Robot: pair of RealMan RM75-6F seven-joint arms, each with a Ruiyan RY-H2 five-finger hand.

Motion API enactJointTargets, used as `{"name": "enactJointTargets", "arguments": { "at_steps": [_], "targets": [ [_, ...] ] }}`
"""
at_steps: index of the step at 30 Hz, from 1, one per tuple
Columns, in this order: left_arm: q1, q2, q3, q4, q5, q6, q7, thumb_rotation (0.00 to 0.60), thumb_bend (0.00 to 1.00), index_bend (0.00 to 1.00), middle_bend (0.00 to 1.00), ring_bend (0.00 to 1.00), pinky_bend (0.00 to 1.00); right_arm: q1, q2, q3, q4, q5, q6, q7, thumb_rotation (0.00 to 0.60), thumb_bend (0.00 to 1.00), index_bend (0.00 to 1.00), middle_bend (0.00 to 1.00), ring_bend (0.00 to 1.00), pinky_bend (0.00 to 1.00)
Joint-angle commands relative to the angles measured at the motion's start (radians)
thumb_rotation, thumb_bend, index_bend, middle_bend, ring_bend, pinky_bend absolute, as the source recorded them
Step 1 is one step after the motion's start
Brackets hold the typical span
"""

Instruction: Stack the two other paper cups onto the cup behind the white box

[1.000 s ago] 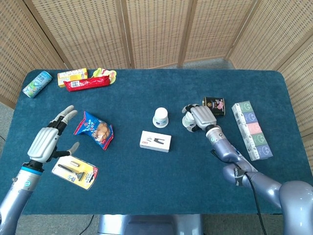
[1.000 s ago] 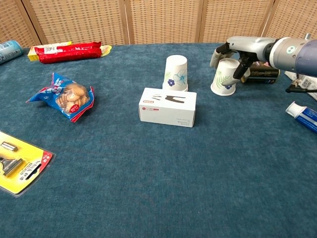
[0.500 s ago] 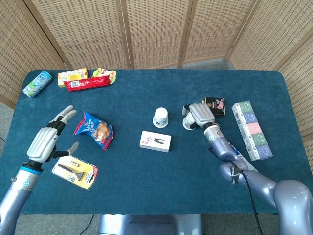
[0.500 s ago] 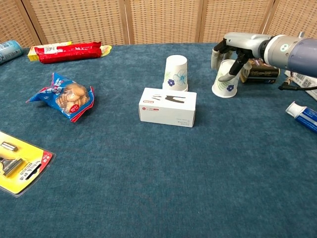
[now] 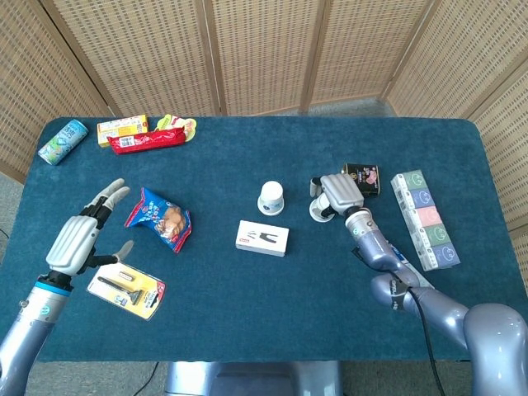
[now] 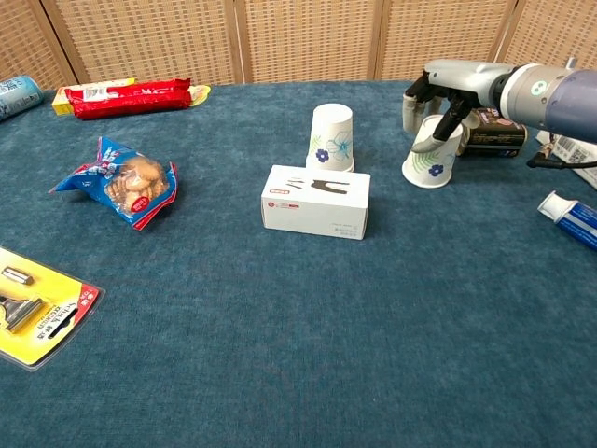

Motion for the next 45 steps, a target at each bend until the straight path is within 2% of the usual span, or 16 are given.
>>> {"name": "enactJointTargets", "arguments": {
  "at_steps": [1, 8, 24, 32, 45],
  "targets": [
    [0.000, 0.000, -0.001, -0.001, 0.000, 0.000, 0.001, 0.600, 0.40, 0.02, 0.00, 0.00, 0.17, 0.000, 0.008, 0.002, -0.013, 0.001, 0.004, -0.005, 0.600, 0.27, 0.49, 0.51, 0.46, 0.83],
    [-0.002, -0.005, -0.002, -0.002, 0.000, -0.005, 0.010, 0.600, 0.40, 0.02, 0.00, 0.00, 0.17, 0.004, 0.046, 0.014, -0.077, 0.026, 0.002, -0.041, 0.600, 0.28, 0.49, 0.51, 0.47, 0.84],
    [0.013, 0.008, 0.010, -0.021, 0.016, 0.004, 0.030, 0.600, 0.39, 0.02, 0.00, 0.00, 0.17, 0.060, 0.150, 0.059, -0.269, 0.168, -0.031, -0.153, 0.600, 0.28, 0.49, 0.51, 0.47, 0.84],
    [0.018, 0.003, 0.012, -0.017, 0.019, 0.007, 0.028, 0.600, 0.39, 0.02, 0.00, 0.00, 0.17, 0.113, 0.183, 0.069, -0.305, 0.231, -0.058, -0.192, 0.600, 0.28, 0.49, 0.51, 0.47, 0.84],
    [0.008, -0.009, 0.007, -0.003, 0.010, -0.011, 0.030, 0.600, 0.40, 0.02, 0.00, 0.00, 0.17, 0.182, 0.216, 0.064, -0.304, 0.299, -0.079, -0.228, 0.600, 0.28, 0.49, 0.51, 0.49, 0.84]
  ]
}}
